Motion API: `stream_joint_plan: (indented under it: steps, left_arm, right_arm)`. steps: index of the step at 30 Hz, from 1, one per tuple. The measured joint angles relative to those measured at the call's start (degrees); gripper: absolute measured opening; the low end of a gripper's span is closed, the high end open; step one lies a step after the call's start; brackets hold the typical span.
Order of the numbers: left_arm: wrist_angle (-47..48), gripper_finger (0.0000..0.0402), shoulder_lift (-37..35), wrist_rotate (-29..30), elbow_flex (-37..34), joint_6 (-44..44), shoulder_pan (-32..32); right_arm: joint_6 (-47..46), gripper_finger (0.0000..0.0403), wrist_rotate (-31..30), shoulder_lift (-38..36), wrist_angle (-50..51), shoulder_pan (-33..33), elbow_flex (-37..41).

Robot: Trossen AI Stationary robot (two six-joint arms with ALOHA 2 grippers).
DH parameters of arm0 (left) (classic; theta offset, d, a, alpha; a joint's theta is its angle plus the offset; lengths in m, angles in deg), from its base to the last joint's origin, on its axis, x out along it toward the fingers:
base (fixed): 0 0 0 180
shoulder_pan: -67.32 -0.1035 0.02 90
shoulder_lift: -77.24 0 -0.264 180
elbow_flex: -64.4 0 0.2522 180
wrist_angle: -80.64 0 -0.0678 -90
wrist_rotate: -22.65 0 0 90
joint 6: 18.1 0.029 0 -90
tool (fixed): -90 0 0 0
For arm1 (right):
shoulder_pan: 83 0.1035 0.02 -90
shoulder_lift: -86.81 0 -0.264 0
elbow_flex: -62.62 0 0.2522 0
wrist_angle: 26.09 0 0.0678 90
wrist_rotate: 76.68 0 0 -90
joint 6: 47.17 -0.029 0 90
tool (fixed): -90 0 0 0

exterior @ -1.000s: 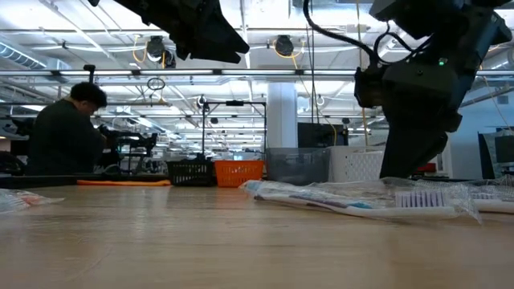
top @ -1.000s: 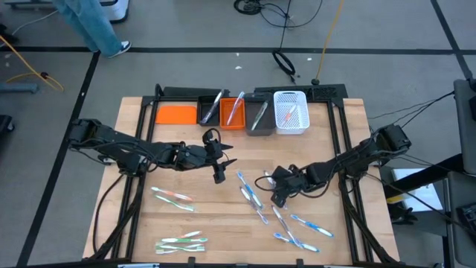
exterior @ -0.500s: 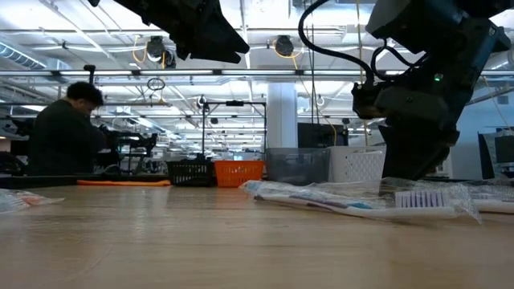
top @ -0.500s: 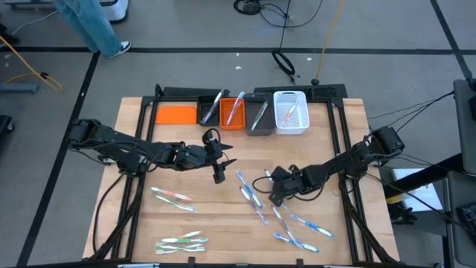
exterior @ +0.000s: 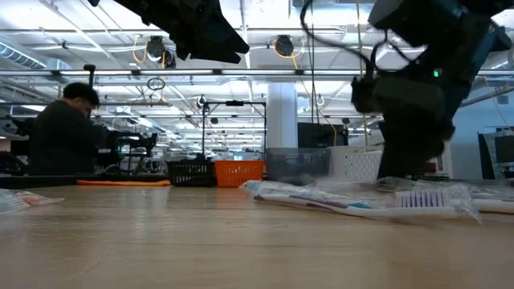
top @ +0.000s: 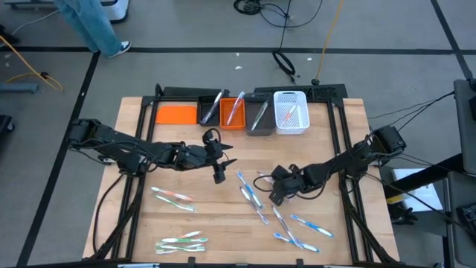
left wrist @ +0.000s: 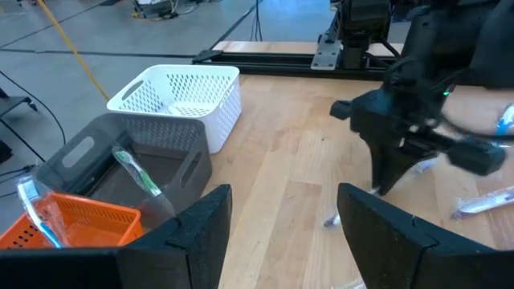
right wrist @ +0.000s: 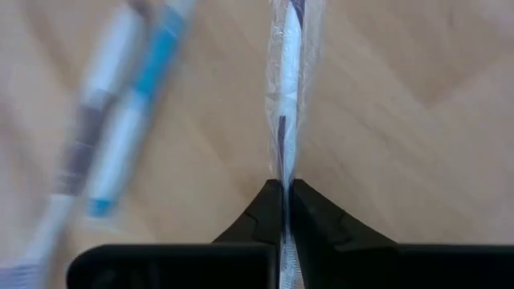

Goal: Pick & Place Toothbrushes
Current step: Put the purple toothbrush into the black bin

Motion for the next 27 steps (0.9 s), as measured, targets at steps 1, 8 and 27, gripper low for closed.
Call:
stream_joint_plan:
  steps: [1, 8, 27]
  left_arm:
    - [0.0, 0.023, 0.0, 0.0, 0.0, -0.02, 0.0]
    - [-0.47, 0.023, 0.0, -0.07, 0.0, -0.02, 0.0]
    - [-3.86, 0.023, -0.07, -0.23, 0.0, -0.55, 0.15]
  right_arm:
    - [1.05, 0.0007, -0.58, -0.93, -0.92, 0.03, 0.0]
    - [13.45, 0.0005, -3.48, -5.61, -15.2, -0.33, -0.15]
    - [33.47, 0.0005, -8.2, -8.25, -32.81, -4.72, -0.15]
